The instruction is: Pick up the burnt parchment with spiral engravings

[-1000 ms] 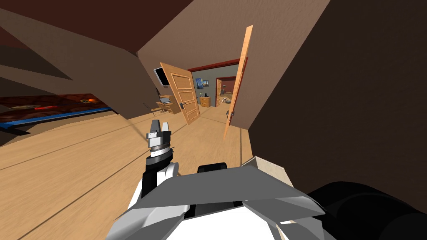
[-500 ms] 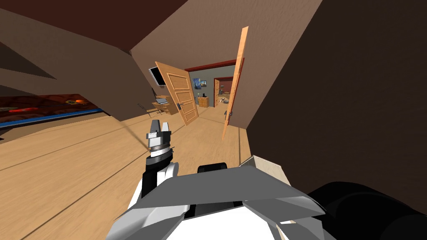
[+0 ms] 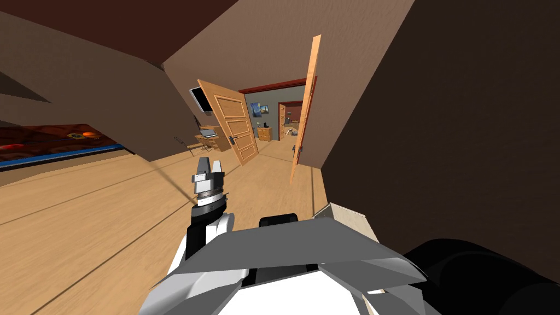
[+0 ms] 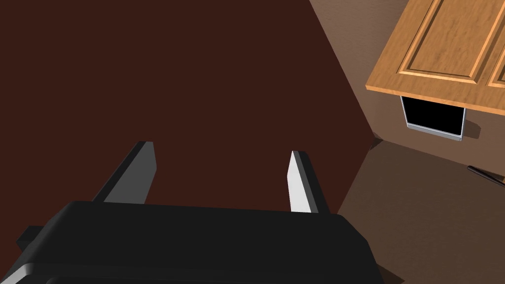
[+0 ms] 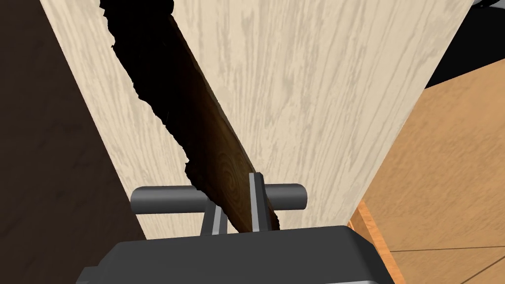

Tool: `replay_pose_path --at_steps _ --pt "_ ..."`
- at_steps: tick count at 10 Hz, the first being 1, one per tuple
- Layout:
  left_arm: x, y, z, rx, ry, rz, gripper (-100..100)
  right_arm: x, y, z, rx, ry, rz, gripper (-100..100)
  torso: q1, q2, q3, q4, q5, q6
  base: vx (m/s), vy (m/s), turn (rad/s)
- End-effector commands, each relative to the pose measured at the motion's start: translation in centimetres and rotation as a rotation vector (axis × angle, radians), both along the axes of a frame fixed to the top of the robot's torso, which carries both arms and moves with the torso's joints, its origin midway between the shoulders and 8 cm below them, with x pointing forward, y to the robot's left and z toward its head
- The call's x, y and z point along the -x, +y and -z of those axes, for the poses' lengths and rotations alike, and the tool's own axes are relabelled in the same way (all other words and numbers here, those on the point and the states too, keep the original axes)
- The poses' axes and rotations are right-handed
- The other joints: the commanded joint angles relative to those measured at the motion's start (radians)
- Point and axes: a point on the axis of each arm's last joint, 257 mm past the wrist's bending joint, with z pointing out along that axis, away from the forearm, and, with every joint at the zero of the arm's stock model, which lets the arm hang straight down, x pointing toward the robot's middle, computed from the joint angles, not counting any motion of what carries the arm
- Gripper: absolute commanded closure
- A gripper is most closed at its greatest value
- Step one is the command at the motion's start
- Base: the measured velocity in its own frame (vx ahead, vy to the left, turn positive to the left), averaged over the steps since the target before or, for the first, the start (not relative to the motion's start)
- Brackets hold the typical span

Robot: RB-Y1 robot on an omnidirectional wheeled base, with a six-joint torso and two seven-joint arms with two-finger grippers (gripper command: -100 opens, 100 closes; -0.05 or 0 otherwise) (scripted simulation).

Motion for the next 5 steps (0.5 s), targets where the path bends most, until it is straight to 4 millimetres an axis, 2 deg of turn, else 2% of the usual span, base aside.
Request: replay_pose_path --at_steps 1,5 --pt "0.0 0.0 0.0 0.0 0.0 0.0 0 -0.29 0.29 -0.09 -0.007 0.002 -0.008 100 0.0 0.0 0.0 0.0 0.0 0.0 0.022 -0.018 -0.077" --pt "0.0 0.0 0.0 0.0 0.0 0.0 0 -0.57 0.63 -0.26 -0.01 0.014 -0.047 100 0.0 0.0 0.0 0.0 0.0 0.0 0.012 -0.01 -0.045"
